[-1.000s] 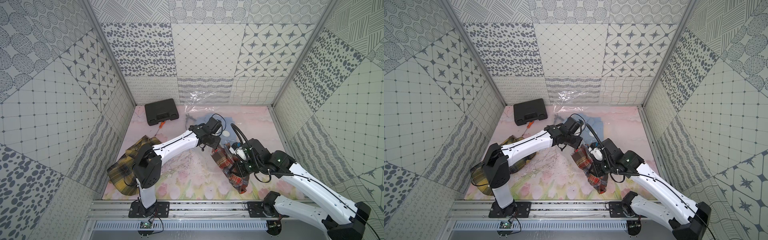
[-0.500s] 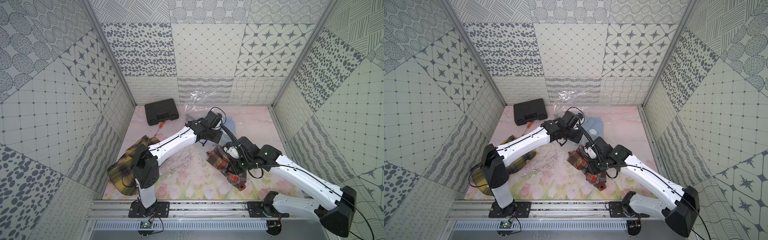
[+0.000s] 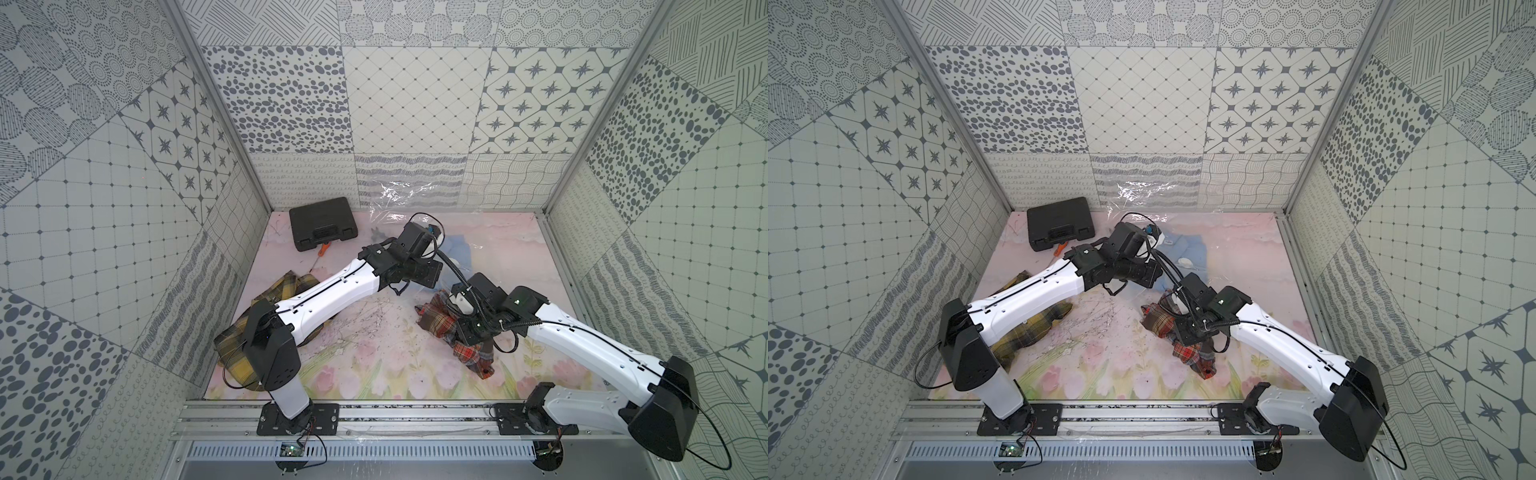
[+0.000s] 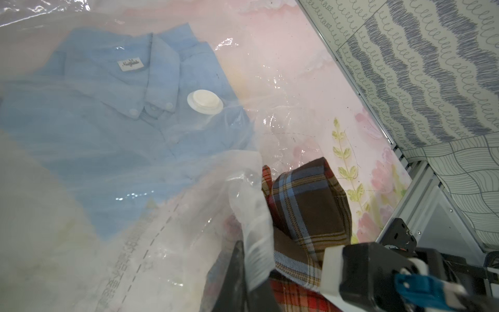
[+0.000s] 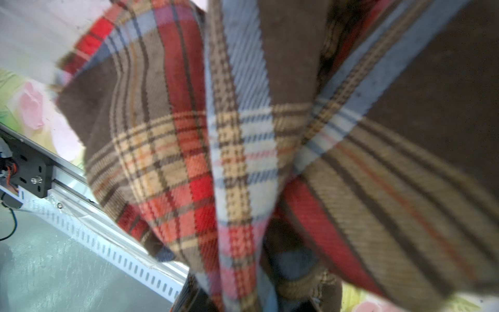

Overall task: Place the folded shirt into the vacuum bag
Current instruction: Place the shirt in the vacuum bag.

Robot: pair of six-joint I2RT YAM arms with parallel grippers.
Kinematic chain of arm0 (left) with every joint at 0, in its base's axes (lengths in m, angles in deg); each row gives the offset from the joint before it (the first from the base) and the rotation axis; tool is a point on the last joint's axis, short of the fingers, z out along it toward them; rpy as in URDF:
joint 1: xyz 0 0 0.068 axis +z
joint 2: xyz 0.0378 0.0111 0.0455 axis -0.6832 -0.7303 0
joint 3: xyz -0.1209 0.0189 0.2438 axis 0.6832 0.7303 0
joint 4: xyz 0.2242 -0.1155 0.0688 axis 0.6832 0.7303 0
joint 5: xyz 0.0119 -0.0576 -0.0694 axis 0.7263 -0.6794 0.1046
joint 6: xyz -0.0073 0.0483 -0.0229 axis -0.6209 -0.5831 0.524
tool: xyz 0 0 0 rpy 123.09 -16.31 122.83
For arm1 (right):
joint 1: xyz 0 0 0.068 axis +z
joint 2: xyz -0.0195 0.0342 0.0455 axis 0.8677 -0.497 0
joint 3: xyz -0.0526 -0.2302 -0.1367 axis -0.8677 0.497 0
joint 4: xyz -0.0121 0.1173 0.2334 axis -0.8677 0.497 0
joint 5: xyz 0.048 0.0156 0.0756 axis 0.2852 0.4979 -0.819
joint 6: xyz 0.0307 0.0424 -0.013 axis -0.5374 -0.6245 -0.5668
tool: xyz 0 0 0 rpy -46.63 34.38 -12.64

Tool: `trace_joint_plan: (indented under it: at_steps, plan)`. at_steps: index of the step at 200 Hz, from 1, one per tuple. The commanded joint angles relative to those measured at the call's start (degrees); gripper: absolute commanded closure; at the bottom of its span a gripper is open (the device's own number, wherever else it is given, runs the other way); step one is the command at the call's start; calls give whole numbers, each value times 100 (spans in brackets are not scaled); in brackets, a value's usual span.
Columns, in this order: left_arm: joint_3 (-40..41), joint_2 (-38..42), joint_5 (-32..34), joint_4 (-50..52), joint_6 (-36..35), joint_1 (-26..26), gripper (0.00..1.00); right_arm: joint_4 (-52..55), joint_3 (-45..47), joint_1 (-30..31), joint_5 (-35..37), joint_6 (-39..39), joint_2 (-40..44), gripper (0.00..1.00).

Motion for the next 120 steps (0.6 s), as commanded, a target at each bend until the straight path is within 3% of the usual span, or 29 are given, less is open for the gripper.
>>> trace_joint_plan:
  at_steps: [1, 22, 70, 120]
  plan:
    - [124, 44, -644, -510, 42, -55, 100, -413, -417, 75, -191, -181, 72, 100]
    - [249, 82, -741, -514, 11, -67, 100, -703, -444, 54, -191, -411, 171, 100]
    - [619, 353, -499, -214, -303, -66, 98, 363, -579, -120, 2560, -868, 530, 100]
    - [745, 104, -78, -9, -387, -70, 97, 830, -748, 62, 3065, -1195, 1309, 100]
